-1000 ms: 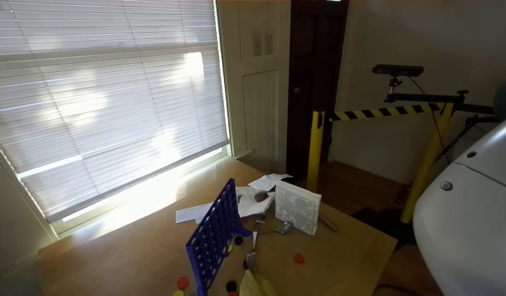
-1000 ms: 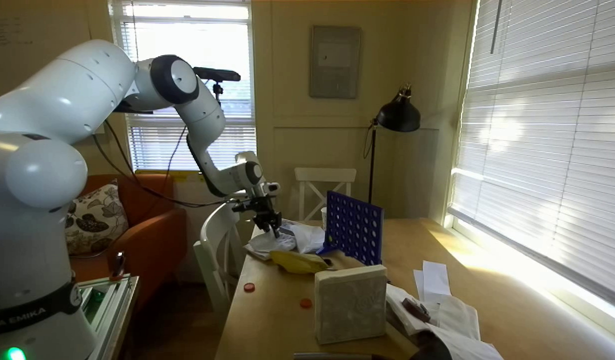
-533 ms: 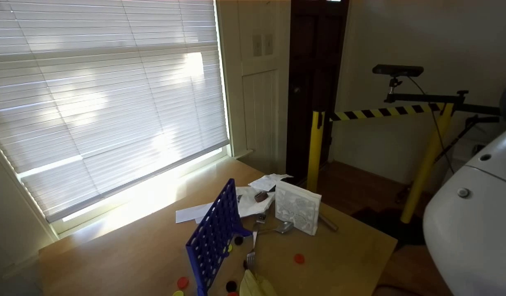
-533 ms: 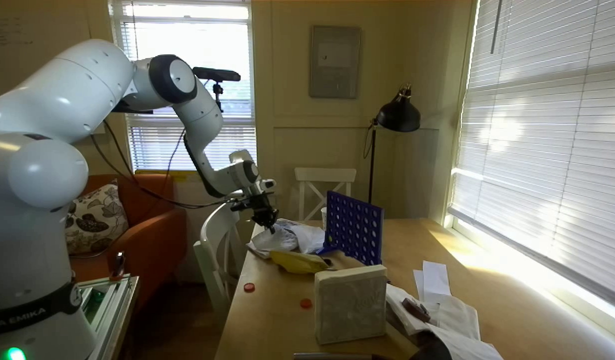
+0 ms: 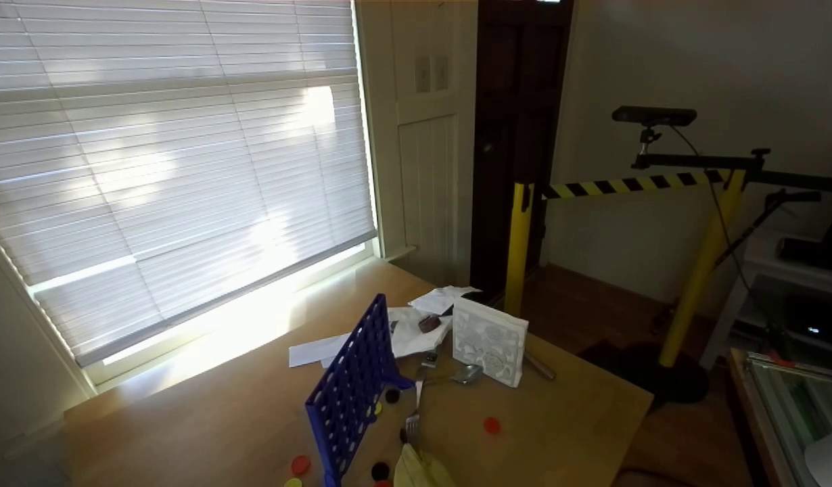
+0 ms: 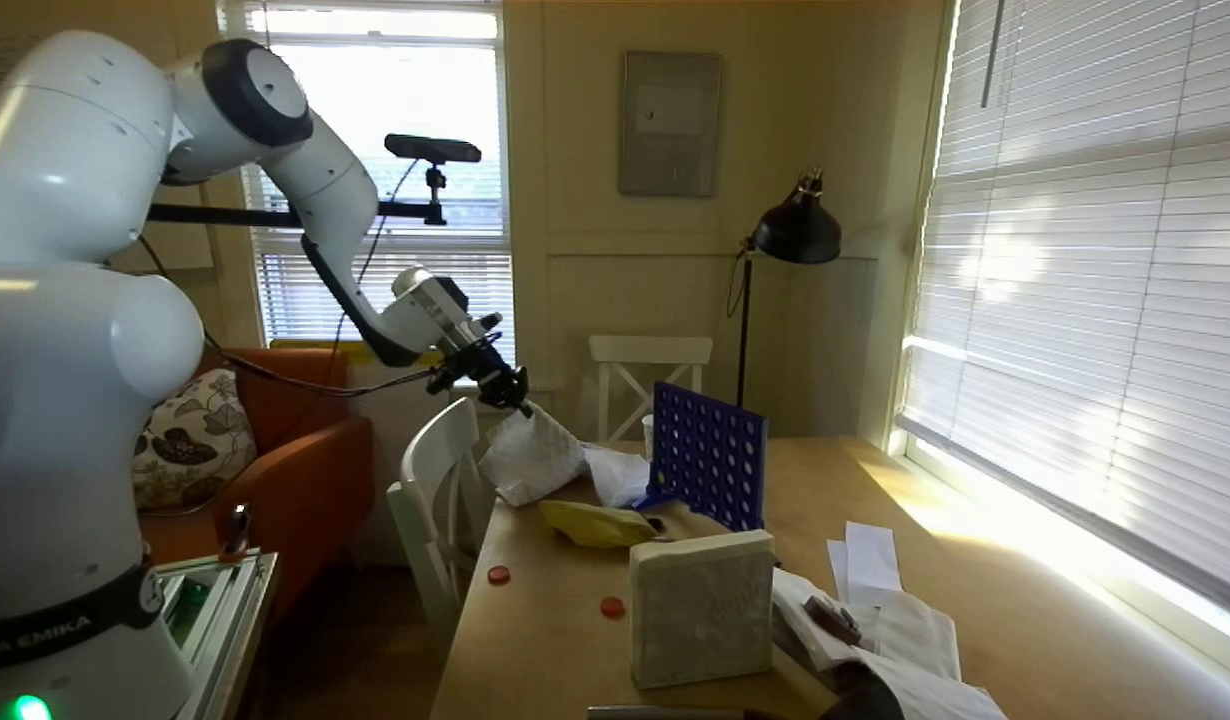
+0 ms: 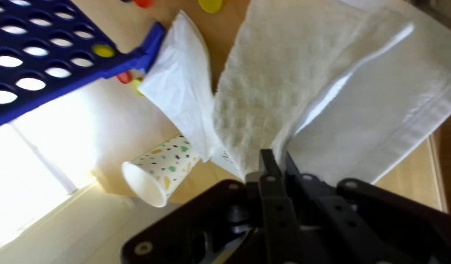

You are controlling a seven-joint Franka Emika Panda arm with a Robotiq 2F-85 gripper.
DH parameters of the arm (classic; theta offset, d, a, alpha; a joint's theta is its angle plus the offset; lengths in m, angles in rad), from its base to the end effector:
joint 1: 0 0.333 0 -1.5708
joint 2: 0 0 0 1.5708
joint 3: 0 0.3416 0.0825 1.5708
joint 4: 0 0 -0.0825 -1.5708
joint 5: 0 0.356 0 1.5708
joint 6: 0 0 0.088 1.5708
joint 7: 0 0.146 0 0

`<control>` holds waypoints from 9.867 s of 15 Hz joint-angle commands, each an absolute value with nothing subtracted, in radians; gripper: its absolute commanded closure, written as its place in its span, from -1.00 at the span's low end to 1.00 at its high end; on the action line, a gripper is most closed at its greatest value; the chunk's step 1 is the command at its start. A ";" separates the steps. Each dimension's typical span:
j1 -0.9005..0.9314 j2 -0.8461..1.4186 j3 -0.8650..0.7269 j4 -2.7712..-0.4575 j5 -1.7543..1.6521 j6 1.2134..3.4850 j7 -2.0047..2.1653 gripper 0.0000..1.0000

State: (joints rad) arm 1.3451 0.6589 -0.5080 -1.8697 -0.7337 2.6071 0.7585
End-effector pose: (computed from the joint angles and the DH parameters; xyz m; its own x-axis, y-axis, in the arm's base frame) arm 0.4194 0.5039 0.2169 0.5703 0.7625 0.3054 0.5344 -0.6268 0.5671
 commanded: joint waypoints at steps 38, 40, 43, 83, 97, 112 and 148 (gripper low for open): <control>0.315 -0.081 0.240 -2.530 -0.844 2.034 1.340 0.98; 0.313 -0.086 0.247 -2.535 -0.818 1.987 1.319 0.98; 0.308 -0.088 0.252 -2.519 -0.722 1.887 1.354 0.39; 0.274 0.502 0.124 -2.248 -0.801 2.472 1.614 -1.00; 0.366 0.506 0.064 -2.311 -0.491 2.517 1.515 -0.90; 0.434 0.501 -0.007 -2.269 -0.828 2.318 1.562 -1.00; 0.385 0.561 0.114 -2.233 -0.756 2.234 1.516 -0.39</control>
